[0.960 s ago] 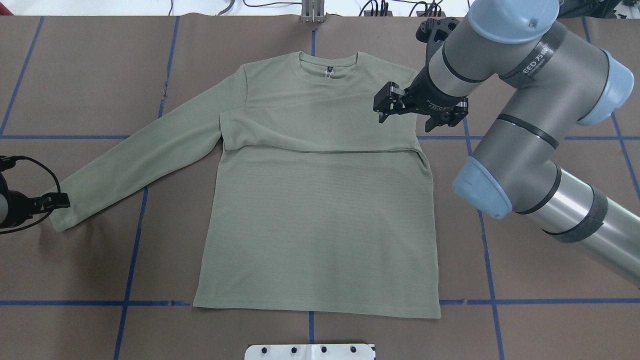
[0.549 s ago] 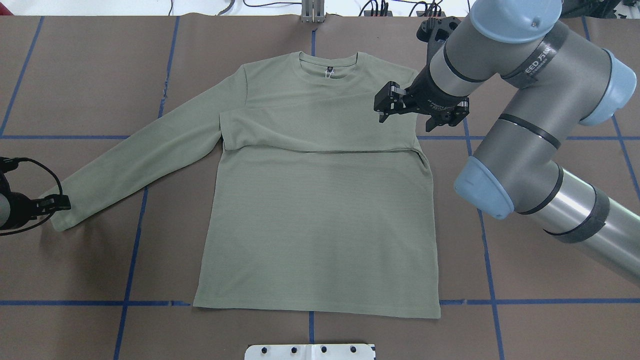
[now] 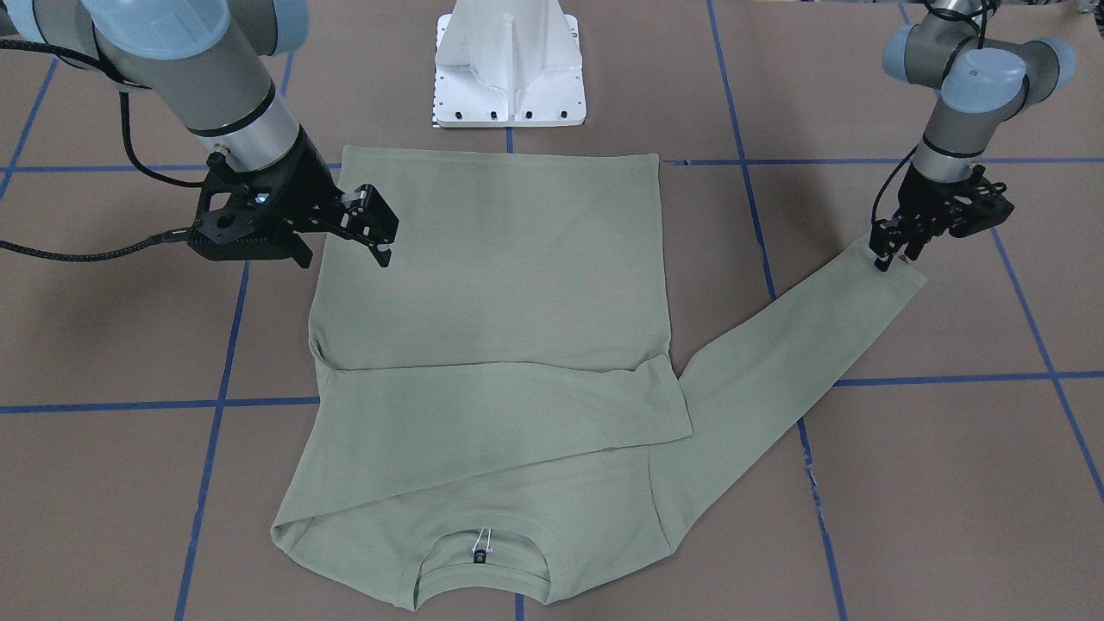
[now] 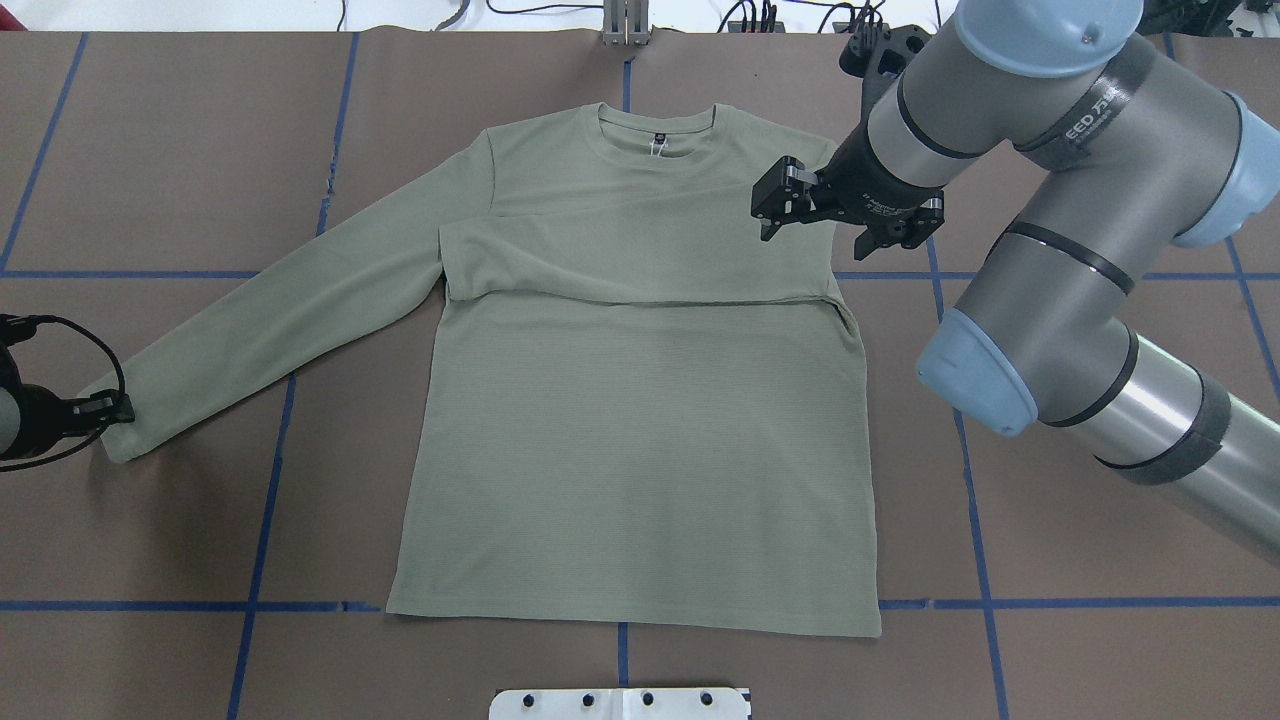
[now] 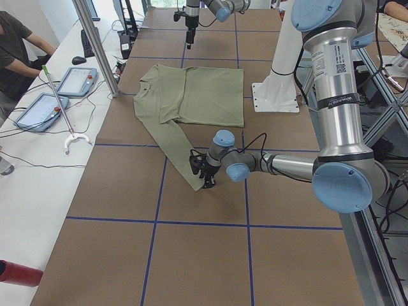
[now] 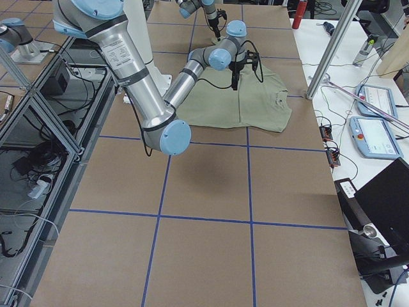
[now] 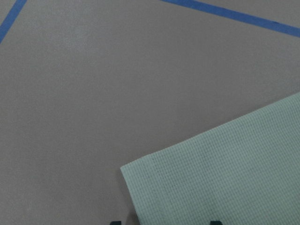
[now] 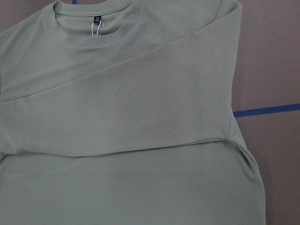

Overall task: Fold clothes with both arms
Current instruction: 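Lower the left gripper onto the cuff of the other sleeve and grasp it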

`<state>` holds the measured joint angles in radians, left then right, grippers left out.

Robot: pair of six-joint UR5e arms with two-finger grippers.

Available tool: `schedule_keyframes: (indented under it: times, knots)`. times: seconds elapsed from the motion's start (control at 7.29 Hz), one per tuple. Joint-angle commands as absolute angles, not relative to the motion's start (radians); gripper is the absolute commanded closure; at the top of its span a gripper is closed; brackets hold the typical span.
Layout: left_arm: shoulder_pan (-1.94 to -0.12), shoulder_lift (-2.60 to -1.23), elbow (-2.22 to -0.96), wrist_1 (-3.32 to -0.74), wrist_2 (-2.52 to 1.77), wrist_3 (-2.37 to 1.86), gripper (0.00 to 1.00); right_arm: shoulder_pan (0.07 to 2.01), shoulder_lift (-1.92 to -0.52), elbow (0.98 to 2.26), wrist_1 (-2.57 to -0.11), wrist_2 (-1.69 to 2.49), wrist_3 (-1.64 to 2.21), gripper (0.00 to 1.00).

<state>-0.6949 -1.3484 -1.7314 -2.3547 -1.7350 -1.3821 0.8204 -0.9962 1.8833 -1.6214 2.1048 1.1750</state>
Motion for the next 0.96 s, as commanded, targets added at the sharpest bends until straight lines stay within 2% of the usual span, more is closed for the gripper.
schedule_keyframes:
  times: [0.0,0.27,0.55,0.69,0.82]
  knots:
    - [-0.695,-1.348,-1.733,-2.355,-1.735,-1.384,0.52,0.822,-0.997,1.888,-1.621,2.106,1.175,0.00]
    - [-0.695,-1.347,-1.738,-2.355,-1.735,-1.384,0.59,0.824,-0.997,1.890,-1.621,2.106,1.175,0.00]
    - [-0.693,-1.345,-1.740,-2.355,-1.735,-1.411,0.58,0.824,-0.999,1.890,-1.621,2.106,1.175,0.00]
    - [-0.693,-1.344,-1.741,-2.355,-1.733,-1.411,0.38,0.825,-0.999,1.890,-1.621,2.106,1.175,0.00]
    - [-0.693,-1.341,-1.741,-2.353,-1.732,-1.413,0.35,0.825,-0.999,1.890,-1.621,2.106,1.175,0.00]
